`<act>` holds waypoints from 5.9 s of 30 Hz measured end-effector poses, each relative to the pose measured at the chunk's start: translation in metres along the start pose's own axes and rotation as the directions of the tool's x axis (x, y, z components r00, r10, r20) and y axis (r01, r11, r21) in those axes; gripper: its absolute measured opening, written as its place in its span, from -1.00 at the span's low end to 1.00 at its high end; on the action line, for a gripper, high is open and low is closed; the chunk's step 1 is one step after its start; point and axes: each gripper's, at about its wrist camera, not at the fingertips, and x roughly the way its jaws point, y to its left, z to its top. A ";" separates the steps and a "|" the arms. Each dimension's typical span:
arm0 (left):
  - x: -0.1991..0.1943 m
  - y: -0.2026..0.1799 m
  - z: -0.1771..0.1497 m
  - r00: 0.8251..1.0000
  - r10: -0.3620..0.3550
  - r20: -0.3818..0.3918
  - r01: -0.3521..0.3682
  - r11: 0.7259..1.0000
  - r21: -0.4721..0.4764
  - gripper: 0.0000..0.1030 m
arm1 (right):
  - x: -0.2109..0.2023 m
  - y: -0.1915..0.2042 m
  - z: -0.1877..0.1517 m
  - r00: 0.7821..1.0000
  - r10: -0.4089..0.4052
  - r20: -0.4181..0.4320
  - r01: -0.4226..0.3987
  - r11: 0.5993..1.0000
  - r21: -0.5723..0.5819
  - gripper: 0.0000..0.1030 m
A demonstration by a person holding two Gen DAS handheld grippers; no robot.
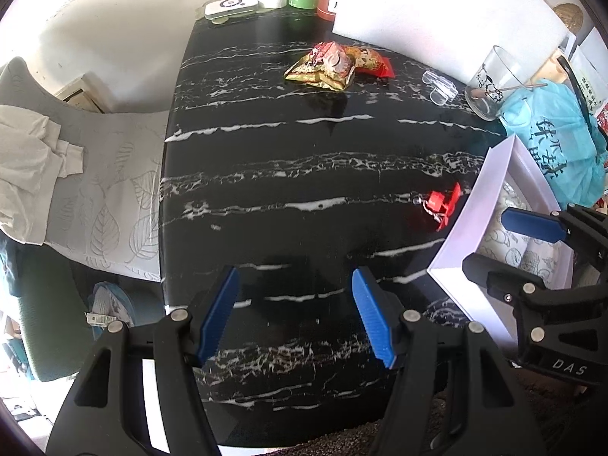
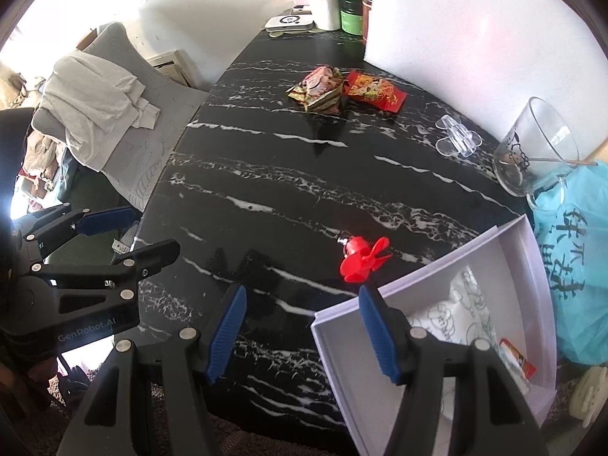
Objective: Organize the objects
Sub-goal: 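Move both grippers away from the box toward the snack packets on the table, then grasp the brown cereal packet with the left gripper while the right grasps the red snack packet, then lift and carry both held packets over the white box with both grippers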
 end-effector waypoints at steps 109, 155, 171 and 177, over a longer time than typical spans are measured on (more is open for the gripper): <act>0.131 0.066 0.210 0.966 -0.255 -0.035 0.250 0.961 -0.116 0.19 | 0.133 -0.017 0.216 0.991 0.106 0.084 -0.051 0.867 -0.495 0.61; 0.090 0.088 0.128 0.967 -0.239 -0.084 0.226 0.964 -0.139 0.03 | 0.147 0.053 0.180 0.992 0.123 -0.030 -0.123 0.882 -0.455 -0.51; 0.022 0.052 0.110 0.969 -0.244 -0.044 0.241 0.969 -0.062 0.02 | 0.059 0.017 0.112 0.989 0.146 0.037 -0.129 0.945 -0.300 -0.59; -0.011 0.041 0.096 0.977 -0.212 -0.004 0.211 0.977 -0.024 0.02 | 0.022 0.027 0.089 0.985 0.146 0.090 -0.112 0.945 -0.307 -0.59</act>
